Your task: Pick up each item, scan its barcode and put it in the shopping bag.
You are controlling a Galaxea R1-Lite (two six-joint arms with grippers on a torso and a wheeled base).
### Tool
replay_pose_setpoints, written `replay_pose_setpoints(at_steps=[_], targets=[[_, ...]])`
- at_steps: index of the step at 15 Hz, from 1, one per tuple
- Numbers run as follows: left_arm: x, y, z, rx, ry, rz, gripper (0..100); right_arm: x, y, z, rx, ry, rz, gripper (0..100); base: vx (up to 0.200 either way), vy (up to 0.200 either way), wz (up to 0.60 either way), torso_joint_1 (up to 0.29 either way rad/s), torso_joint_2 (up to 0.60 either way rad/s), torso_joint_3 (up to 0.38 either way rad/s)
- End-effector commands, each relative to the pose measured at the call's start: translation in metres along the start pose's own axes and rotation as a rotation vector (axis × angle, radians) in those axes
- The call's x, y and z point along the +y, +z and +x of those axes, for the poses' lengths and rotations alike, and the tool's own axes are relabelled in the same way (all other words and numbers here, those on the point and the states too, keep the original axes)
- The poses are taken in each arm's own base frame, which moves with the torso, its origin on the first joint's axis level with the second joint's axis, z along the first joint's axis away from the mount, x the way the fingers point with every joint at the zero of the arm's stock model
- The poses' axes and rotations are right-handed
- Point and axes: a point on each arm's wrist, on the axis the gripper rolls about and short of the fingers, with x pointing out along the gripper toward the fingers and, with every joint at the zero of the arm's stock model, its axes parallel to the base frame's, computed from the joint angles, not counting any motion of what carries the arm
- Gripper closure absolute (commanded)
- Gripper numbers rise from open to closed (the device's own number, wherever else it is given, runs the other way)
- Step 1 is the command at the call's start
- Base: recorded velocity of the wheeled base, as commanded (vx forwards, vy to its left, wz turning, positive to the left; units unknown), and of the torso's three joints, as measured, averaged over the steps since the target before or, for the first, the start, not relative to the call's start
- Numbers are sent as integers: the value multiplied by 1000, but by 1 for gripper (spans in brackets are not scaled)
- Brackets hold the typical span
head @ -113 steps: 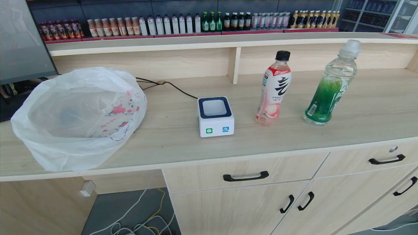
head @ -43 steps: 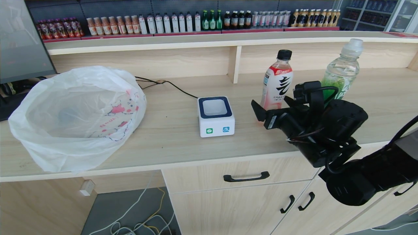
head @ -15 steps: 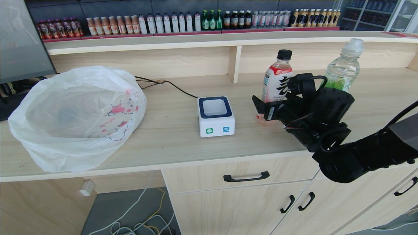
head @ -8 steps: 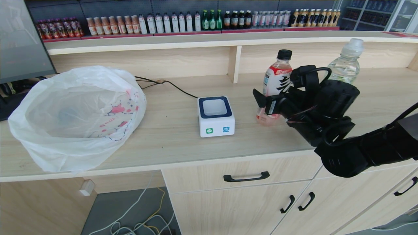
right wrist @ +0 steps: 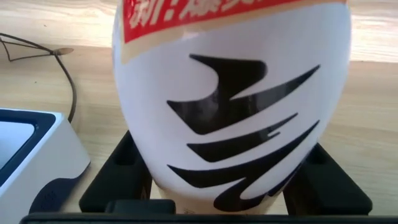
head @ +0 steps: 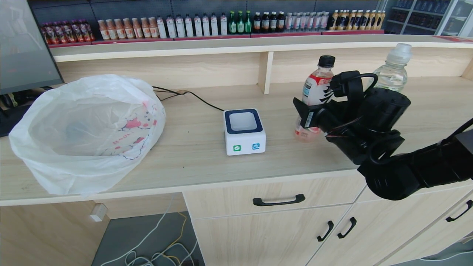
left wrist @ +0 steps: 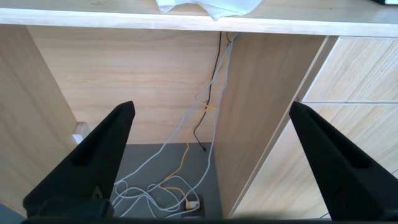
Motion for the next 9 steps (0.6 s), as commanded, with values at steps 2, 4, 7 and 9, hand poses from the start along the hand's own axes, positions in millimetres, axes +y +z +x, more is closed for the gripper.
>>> replay_pose_setpoints(at_steps=[2,4,7,9], targets=[[0,0,0,0,0,0,0,2,10,-4,-22,2,3,100,0,0,0,0,0,0],[0,0,0,0,0,0,0,2,14,-5,-32,4,-13,100,0,0,0,0,0,0],[0,0,0,0,0,0,0,-2,39,-16,5,6,-29,100,0,0,0,0,0,0],[0,0,0,0,0,0,0,-4,52,-21,-9,5,-48,100,0,0,0,0,0,0]])
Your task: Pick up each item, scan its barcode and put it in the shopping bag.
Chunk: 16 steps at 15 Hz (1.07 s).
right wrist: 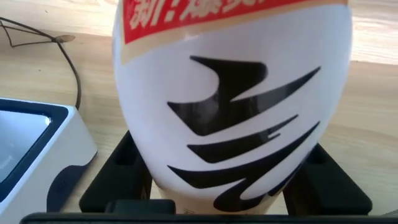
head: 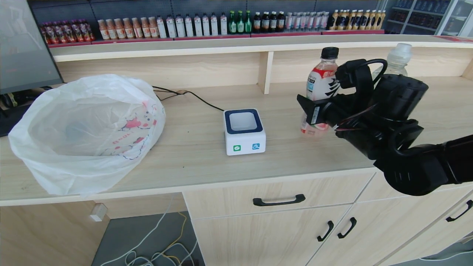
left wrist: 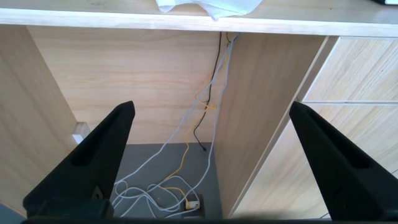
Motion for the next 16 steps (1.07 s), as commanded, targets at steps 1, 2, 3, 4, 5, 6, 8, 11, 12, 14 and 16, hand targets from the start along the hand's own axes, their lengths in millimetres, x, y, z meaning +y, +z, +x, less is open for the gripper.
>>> replay_pose_setpoints(at_steps=[1,2,3,4,5,6,8,11,12,14,16], targets=[[0,0,0,0,0,0,0,-5,25,-10,-62,-9,2,100,0,0,0,0,0,0],[0,0,0,0,0,0,0,0,33,-16,-82,6,7,100,0,0,0,0,0,0],[0,0,0,0,0,0,0,2,37,-18,-89,5,7,100,0,0,0,0,0,0],[0,0,0,0,0,0,0,3,42,-22,-97,-13,-4,100,0,0,0,0,0,0],[0,0,0,0,0,0,0,3,50,-28,-103,-27,-8,100,0,0,0,0,0,0],[0,0,0,0,0,0,0,3,56,-37,-98,-30,-16,100,0,0,0,0,0,0],[0,0,0,0,0,0,0,1,58,-58,-64,-25,-44,100,0,0,0,0,0,0],[0,0,0,0,0,0,0,-6,38,-103,10,-11,-60,100,0,0,0,0,0,0],[0,0,0,0,0,0,0,-9,37,-117,21,-34,-65,100,0,0,0,0,0,0],[0,0,0,0,0,0,0,-2,42,-141,13,-43,-45,100,0,0,0,0,0,0],[0,0,0,0,0,0,0,3,41,-161,11,3,-40,100,0,0,0,0,0,0]])
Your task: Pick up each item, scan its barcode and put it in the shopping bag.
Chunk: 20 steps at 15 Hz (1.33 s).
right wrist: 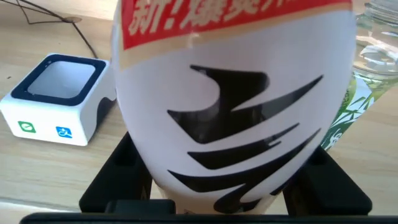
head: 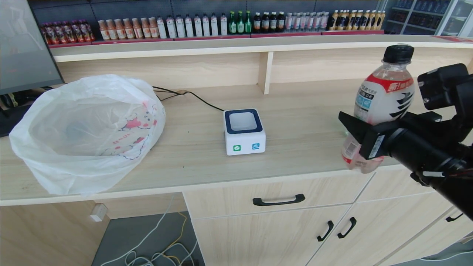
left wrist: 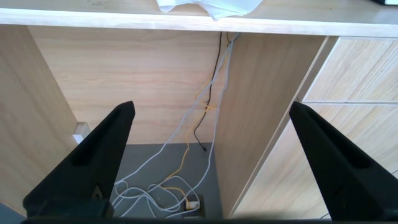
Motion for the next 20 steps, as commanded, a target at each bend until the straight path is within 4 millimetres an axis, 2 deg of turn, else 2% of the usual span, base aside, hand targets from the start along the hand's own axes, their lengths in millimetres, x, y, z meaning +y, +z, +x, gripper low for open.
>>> replay_pose_setpoints(at_steps=[1,5,9,12,16,18,20], targets=[[0,0,0,0,0,0,0,-3,6,-31,-36,36,16,100,0,0,0,0,0,0],[0,0,0,0,0,0,0,-6,9,-43,-61,58,112,100,0,0,0,0,0,0],[0,0,0,0,0,0,0,-5,7,-56,-68,171,274,100,0,0,0,0,0,0],[0,0,0,0,0,0,0,-2,6,-58,-66,323,349,100,0,0,0,0,0,0],[0,0,0,0,0,0,0,13,-5,-46,10,535,409,100,0,0,0,0,0,0],[0,0,0,0,0,0,0,21,-3,-40,30,631,462,100,0,0,0,0,0,0],[0,0,0,0,0,0,0,32,2,-24,16,669,534,100,0,0,0,0,0,0]])
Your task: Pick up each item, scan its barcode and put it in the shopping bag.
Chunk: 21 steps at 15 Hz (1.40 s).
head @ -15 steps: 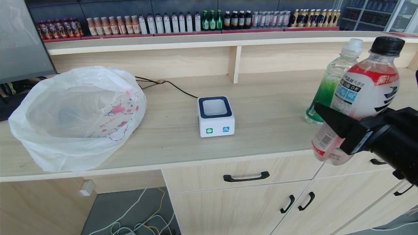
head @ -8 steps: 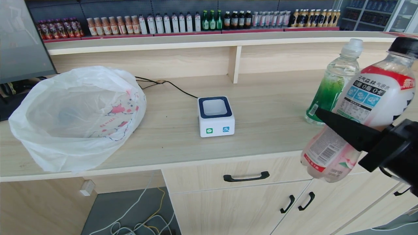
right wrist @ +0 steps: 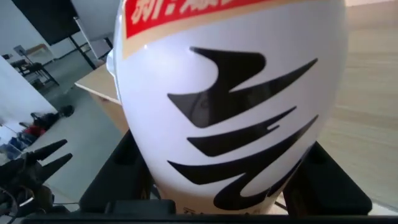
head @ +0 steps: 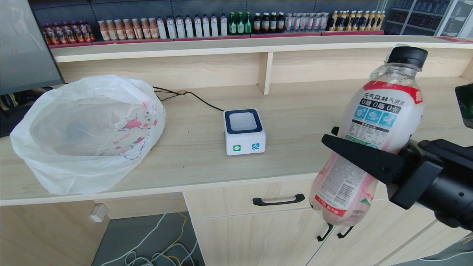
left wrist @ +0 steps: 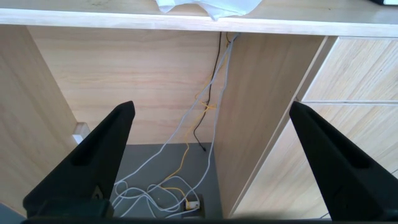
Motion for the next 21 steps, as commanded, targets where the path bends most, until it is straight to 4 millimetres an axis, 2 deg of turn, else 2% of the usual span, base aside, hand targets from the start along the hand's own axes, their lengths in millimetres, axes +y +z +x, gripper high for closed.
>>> replay_pose_setpoints(at_steps=[1,4,7,10,16,21], targets=[[0,0,0,0,0,0,0,-3,-10,24,21,52,70,100,0,0,0,0,0,0],[0,0,0,0,0,0,0,-7,-22,43,9,167,156,100,0,0,0,0,0,0],[0,0,0,0,0,0,0,-4,-16,44,-39,269,290,100,0,0,0,0,0,0],[0,0,0,0,0,0,0,2,-11,45,-28,356,290,100,0,0,0,0,0,0],[0,0,0,0,0,0,0,20,3,60,-68,442,287,100,0,0,0,0,0,0],[0,0,0,0,0,0,0,29,3,57,-68,474,293,100,0,0,0,0,0,0]])
